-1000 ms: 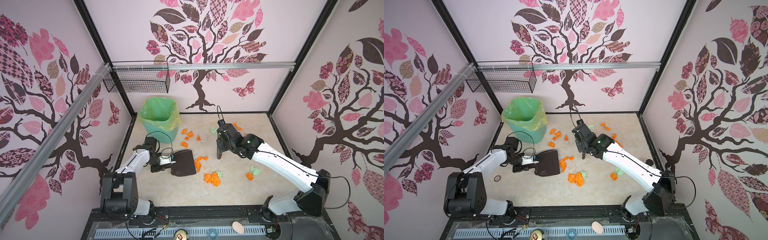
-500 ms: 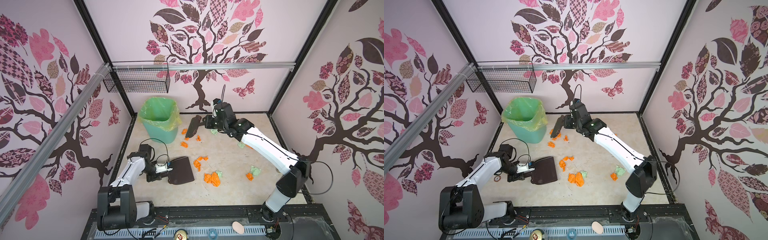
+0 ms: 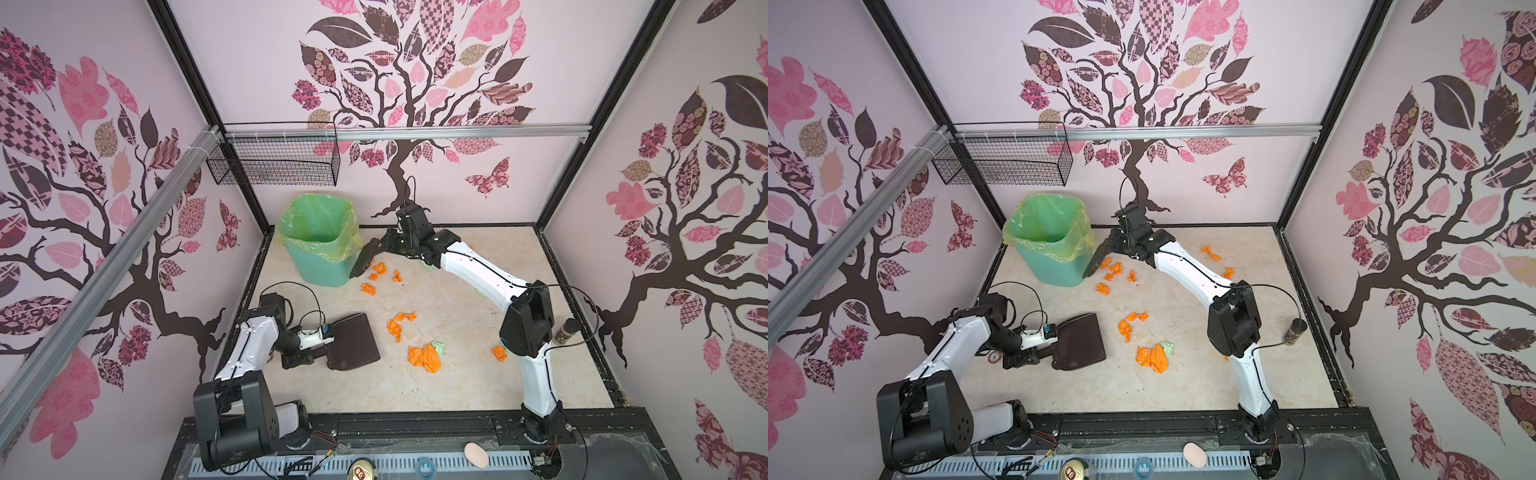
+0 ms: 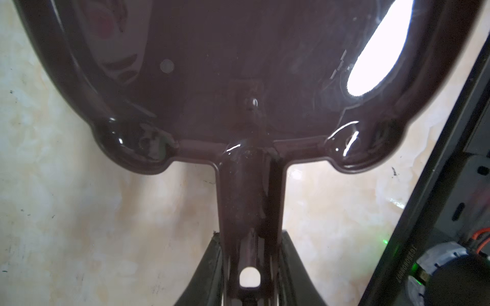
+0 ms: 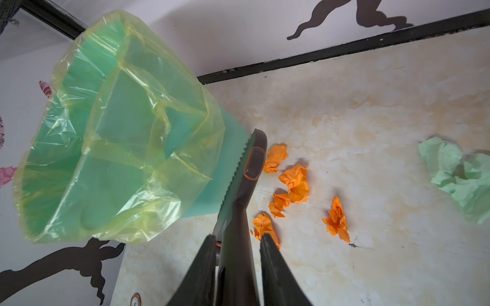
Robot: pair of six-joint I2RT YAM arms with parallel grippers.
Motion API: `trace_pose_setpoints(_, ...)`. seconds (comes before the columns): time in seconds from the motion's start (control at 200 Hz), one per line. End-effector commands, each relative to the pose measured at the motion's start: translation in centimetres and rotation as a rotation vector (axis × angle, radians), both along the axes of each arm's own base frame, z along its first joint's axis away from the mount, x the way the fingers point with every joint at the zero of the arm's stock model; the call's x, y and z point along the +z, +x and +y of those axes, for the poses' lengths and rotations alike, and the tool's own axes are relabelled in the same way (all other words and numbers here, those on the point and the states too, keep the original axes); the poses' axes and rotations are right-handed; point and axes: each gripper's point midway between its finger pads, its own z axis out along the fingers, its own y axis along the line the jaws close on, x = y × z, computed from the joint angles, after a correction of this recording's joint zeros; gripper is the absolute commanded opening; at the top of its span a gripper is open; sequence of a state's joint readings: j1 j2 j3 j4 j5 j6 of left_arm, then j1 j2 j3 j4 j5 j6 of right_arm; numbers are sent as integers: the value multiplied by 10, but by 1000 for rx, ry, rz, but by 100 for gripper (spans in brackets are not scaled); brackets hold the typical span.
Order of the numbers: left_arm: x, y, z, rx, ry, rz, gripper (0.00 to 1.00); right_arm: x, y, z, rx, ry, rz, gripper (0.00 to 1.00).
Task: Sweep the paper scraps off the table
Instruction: 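Sweep the brush with the right gripper along the bin, pushing orange scraps toward the dustpan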
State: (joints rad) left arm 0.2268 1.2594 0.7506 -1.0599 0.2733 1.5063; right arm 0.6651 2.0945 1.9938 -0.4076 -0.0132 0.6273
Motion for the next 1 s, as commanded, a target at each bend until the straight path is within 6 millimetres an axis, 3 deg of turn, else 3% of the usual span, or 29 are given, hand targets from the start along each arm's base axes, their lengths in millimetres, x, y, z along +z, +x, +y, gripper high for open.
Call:
trace_pose_setpoints(0.0, 0, -8, -9, -21, -49, 5, 12, -19, 14, 2, -15, 10, -7, 0)
trace_pose_setpoints(0.235, -3, -7, -9, -16, -54, 17, 11, -56, 16, -8, -6, -36, 29, 0)
trace_pose_setpoints(0.435, -1, -7, -8, -17, -52, 13, 10, -76, 1, -28, -8, -72, 50, 0)
trace_pose_setpoints(0.635, 0, -6, -9, -16, -54, 14, 10, -80, -30, -57, -8, -134, 50, 0)
trace_pose_setpoints(0.995, 4, -5, -11, -15, -72, 10, 9, -58, -110, -125, -30, -205, 59, 0)
